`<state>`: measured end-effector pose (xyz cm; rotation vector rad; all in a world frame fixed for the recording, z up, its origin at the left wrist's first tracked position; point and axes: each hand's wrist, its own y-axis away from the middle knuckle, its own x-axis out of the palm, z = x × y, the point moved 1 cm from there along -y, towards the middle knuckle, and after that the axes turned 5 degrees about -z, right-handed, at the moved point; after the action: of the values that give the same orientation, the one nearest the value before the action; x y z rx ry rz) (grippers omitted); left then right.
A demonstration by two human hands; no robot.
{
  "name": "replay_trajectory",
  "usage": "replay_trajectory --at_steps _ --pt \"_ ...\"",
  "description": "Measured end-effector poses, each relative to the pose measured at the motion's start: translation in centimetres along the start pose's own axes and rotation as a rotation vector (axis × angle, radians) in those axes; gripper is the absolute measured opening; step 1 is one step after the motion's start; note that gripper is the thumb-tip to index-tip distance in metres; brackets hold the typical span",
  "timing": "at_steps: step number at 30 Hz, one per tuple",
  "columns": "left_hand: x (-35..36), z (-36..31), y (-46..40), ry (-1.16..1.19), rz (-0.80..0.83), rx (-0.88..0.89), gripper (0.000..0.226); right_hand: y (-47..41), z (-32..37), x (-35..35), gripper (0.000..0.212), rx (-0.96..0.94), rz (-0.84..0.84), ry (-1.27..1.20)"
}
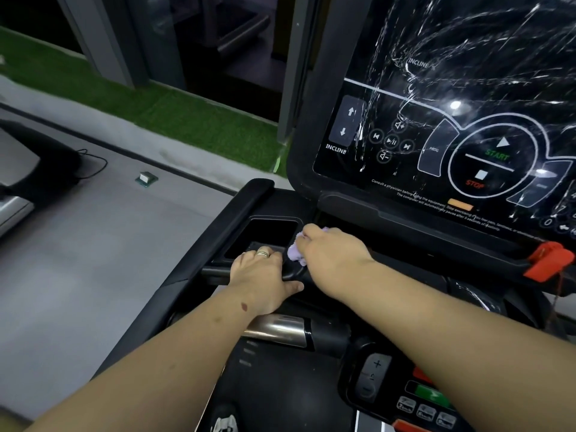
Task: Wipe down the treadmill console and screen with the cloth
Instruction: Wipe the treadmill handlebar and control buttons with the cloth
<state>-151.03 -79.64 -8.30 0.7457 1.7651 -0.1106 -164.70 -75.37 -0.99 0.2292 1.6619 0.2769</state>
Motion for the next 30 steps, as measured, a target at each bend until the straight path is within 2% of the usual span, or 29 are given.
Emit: replay_trajectory --at_steps 4,9,13,16,19,22,25,30 --pt "0.1 0.0 -0.1 -0.005 -0.003 0.0 0.066 1.8 -2.5 0.0 0.036 -0.015 0.034 0.029" --pt "0.1 0.0 -0.1 0.0 -0.001 -0.002 0.065 0.8 -0.2 0.0 0.043 0.027 0.01 0.04" --pt "0.0 0.0 0.0 0.01 0.0 0.0 0.065 0.4 -0.6 -0.3 0.038 0.001 0.012 0.059" --pt "0.1 0.0 -0.1 0.008 -0.005 0.003 0.066 2.0 -2.3 0.0 0.049 0.042 0.023 0.071" --pt "0.0 0.1 -0.1 0.01 -0.006 0.0 0.065 1.1 -0.4 0.4 0.052 0.06 -0.017 0.07" --pt "0.2 0.0 0.0 0.021 -0.009 0.002 0.064 -0.3 1.1 0.6 0.045 -0.001 -0.009 0.07" --pt "0.2 0.1 -0.1 0.012 -0.007 0.003 0.064 0.7 -0.9 -0.1 0.041 -0.003 0.014 0.027" --pt "0.1 0.2 -0.1 0.008 -0.023 0.008 0.066 1.5 -1.1 0.7 0.059 0.084 -0.012 0.022"
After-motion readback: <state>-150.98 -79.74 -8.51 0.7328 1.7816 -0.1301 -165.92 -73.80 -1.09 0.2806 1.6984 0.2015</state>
